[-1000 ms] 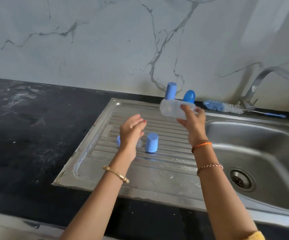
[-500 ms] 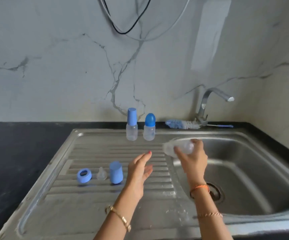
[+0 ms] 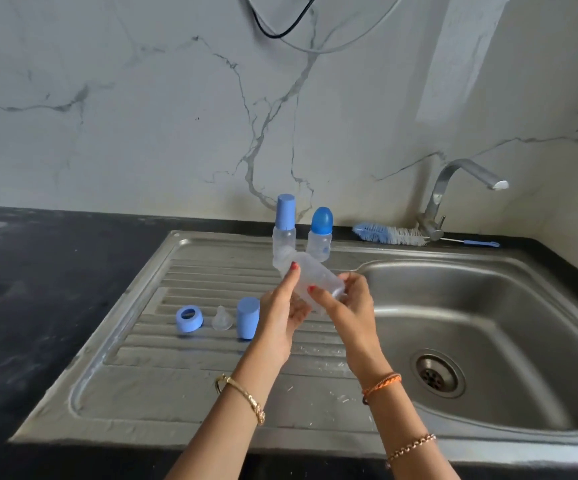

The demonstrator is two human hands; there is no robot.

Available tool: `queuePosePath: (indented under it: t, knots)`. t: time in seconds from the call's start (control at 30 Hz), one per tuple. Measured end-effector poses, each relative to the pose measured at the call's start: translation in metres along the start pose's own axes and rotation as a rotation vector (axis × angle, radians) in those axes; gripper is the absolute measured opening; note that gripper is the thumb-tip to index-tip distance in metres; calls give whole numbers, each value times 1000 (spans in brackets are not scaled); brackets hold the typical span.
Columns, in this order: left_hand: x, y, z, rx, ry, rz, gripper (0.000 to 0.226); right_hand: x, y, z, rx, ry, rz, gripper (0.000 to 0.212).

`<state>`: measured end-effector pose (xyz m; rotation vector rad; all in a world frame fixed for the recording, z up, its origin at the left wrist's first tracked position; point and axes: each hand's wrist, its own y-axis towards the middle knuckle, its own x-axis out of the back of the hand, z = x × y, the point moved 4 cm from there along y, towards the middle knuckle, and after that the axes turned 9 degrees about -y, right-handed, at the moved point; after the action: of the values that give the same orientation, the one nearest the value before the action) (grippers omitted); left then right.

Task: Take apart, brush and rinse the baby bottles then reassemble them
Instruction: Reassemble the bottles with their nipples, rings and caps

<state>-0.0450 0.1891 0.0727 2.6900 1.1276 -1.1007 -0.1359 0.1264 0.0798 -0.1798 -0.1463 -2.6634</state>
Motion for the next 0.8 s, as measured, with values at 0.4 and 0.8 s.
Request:
queuePosePath:
  t: [0.4, 0.8]
  knots:
    - [115, -27, -53, -664, 581, -390, 60, -54, 9, 2, 189, -497, 261, 43]
    - [167, -41, -50, -572, 814, -626, 47, -128, -3, 10, 503, -620, 300, 38]
